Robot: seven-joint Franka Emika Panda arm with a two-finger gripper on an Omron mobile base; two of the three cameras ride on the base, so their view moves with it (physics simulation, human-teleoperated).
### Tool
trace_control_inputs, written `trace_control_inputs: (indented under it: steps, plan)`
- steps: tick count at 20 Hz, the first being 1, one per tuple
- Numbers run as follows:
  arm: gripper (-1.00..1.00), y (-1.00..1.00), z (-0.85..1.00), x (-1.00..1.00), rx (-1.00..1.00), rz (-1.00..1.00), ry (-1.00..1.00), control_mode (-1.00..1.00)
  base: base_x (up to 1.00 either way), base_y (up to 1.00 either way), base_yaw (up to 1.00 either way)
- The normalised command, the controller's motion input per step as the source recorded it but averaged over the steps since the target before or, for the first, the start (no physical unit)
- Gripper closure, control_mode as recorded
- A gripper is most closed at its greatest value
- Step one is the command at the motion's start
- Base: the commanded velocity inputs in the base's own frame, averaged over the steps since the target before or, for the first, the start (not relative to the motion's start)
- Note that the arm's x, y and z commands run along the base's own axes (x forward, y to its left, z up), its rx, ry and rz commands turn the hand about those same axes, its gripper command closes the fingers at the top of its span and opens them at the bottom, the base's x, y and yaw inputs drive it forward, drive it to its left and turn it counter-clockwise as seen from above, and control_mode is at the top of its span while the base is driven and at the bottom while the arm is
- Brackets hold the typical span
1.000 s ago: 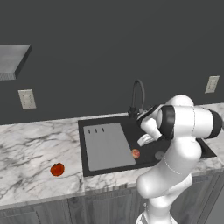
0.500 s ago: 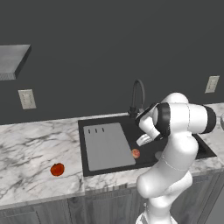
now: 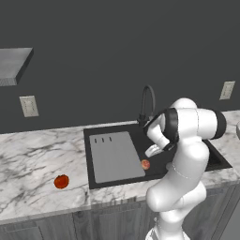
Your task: Remove the tomato and peach from the sink. Then move the bowl and cup from the counter to the sink for washing.
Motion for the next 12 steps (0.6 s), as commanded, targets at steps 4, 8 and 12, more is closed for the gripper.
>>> trace_control_inputs:
  steps: [4, 8, 12]
  plan:
    - [-1.0, 0.03, -0.12, 0.03, 0.0, 0.0, 0.0, -1.0, 0.0, 0.0, 0.0]
    - [-1.0, 0.04, -0.11, 0.04, 0.0, 0.0, 0.0, -1.0, 0.0, 0.0, 0.0]
    - [-1.0, 0.05, -0.13, 0.01, 0.0, 0.0, 0.0, -1.0, 0.0, 0.0, 0.0]
